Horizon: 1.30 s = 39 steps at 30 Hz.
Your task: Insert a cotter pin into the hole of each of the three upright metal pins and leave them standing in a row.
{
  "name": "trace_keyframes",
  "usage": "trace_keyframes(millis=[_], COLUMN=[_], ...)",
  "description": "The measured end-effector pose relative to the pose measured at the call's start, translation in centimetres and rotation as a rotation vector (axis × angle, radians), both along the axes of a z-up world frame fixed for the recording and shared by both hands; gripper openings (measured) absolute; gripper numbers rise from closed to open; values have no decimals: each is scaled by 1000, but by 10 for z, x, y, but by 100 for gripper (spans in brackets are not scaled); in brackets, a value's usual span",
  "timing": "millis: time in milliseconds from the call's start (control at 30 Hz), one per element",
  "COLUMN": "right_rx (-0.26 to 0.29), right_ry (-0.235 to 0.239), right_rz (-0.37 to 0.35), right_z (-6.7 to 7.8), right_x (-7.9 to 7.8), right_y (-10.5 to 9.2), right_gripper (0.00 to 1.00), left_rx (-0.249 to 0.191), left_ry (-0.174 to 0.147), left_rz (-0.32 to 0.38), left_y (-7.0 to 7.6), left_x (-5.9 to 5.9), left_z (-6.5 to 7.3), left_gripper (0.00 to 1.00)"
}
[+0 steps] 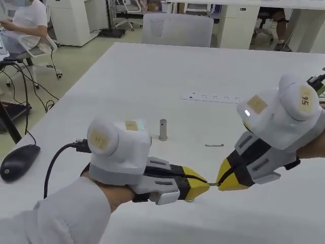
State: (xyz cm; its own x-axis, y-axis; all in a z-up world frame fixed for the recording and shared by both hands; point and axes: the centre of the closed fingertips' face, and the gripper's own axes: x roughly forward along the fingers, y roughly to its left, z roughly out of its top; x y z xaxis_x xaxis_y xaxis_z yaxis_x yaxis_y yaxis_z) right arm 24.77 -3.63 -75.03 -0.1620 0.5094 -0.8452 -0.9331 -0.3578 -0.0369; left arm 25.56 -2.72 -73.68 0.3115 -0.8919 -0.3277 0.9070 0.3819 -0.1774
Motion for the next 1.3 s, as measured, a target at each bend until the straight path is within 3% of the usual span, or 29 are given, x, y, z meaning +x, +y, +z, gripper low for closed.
trace_keyframes(millis=[133, 200, 267, 533, 567, 633, 667, 700, 1000, 1300], right_rx=[4, 7, 7, 5, 1, -6, -7, -6, -22, -41], right_ry=[-5, -10, -8, -18, -17, -25, -24, -26, -28, -23], right_rz=[-2, -4, -8, -25, -26, -26, -28, -29, -53, -78], right_z=[0, -1, -1, 0, 0, -1, -1, -1, -5, -9], right_x=[1, 4, 3, 5, 4, 5, 5, 5, 8, 9], right_y=[0, -1, -1, -1, -1, -2, -2, -2, -8, -16], right_gripper=[4, 4, 4, 3, 3, 3, 3, 3, 3, 3], left_rx=[0, 2, -9, -11, -20, -43, -39, -28, 18, 118], left_ry=[0, -17, 8, -1, -2, 15, 13, 6, -9, -74], left_rz=[1, 6, 14, 24, 24, 41, 48, 49, 76, 67], left_y=[0, 0, 0, 0, 0, 0, 0, 2, 20, 42], left_x=[0, 2, 2, 4, 4, 6, 7, 7, 11, 23], left_z=[0, 1, 1, 2, 3, 5, 5, 3, -10, -34], left_gripper=[0, 0, 0, 1, 2, 14, 22, 23, 26, 30])
